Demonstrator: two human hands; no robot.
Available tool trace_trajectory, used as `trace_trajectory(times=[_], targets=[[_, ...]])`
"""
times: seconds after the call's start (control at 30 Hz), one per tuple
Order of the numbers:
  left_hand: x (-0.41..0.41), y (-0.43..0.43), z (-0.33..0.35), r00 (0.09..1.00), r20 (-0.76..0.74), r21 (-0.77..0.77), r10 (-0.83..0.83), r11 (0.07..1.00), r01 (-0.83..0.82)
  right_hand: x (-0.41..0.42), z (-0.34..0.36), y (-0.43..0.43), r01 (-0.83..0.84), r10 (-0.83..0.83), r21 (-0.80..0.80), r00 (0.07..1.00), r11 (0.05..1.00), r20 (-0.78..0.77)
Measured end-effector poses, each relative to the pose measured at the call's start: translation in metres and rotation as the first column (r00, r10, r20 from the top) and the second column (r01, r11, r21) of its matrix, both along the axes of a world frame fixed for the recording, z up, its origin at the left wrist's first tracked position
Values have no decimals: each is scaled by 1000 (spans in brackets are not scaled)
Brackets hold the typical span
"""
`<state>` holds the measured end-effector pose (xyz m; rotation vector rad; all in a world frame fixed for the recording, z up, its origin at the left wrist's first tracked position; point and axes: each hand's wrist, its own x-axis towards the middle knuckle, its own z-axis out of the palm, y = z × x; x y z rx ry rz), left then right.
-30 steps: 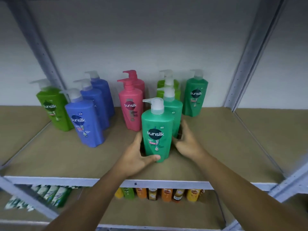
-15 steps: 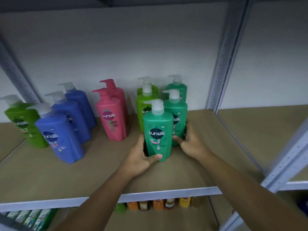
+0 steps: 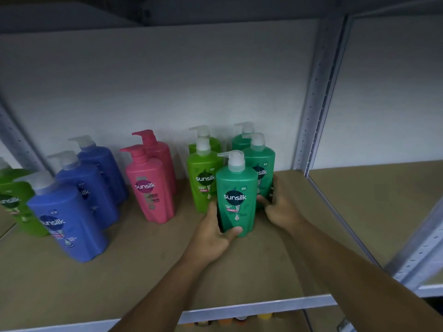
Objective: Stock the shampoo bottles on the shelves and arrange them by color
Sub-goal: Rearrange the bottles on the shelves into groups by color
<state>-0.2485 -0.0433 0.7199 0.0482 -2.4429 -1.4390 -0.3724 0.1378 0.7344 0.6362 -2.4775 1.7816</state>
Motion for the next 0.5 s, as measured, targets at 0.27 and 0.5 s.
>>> trace_trajectory(times=[0.27, 0.5], targets=[[-2, 0, -3, 1000, -7, 42, -11, 999, 11, -5, -16, 1, 54, -55, -37, 998, 998, -31], [0, 1, -2, 999, -23, 46, -23, 999, 24, -9, -18, 4, 29, -29, -59, 1000, 998, 2]])
